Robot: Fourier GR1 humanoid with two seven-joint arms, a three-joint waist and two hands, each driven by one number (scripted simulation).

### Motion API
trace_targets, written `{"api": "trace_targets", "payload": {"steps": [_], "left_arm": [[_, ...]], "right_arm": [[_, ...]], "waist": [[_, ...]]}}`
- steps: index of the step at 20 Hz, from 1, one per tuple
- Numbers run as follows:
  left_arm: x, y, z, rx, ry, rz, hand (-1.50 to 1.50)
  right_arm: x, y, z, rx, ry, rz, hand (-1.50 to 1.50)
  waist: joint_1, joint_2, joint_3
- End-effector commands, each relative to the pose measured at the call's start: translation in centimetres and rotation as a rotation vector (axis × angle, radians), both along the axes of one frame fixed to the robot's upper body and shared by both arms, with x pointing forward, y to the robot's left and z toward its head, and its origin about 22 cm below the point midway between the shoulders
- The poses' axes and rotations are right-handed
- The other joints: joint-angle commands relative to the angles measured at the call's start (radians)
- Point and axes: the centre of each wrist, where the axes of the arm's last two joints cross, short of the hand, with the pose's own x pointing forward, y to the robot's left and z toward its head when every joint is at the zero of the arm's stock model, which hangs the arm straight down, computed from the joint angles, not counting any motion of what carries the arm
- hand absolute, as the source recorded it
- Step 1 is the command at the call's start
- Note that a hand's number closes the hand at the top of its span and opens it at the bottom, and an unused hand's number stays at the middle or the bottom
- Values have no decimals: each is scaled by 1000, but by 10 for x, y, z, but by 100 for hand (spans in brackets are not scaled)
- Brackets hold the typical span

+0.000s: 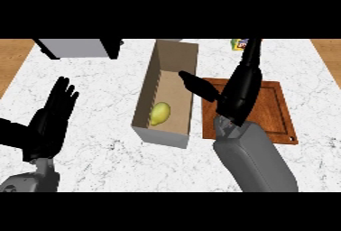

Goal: Pick the lemon from the cutting board and place it in the cardboard box

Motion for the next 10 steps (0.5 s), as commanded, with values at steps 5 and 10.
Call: {"api": "trace_targets", "payload": {"steps": [5, 10], "left_arm": [[5, 0, -13, -11, 19, -9, 0], [-14, 0, 3, -9, -2, -1, 0]], "right_arm": [[-44, -42, -21, 113, -126, -70, -150], [-88, -54, -16, 95, -104, -76, -150]], "waist": [[3, 3, -1], [6, 0, -1]]}}
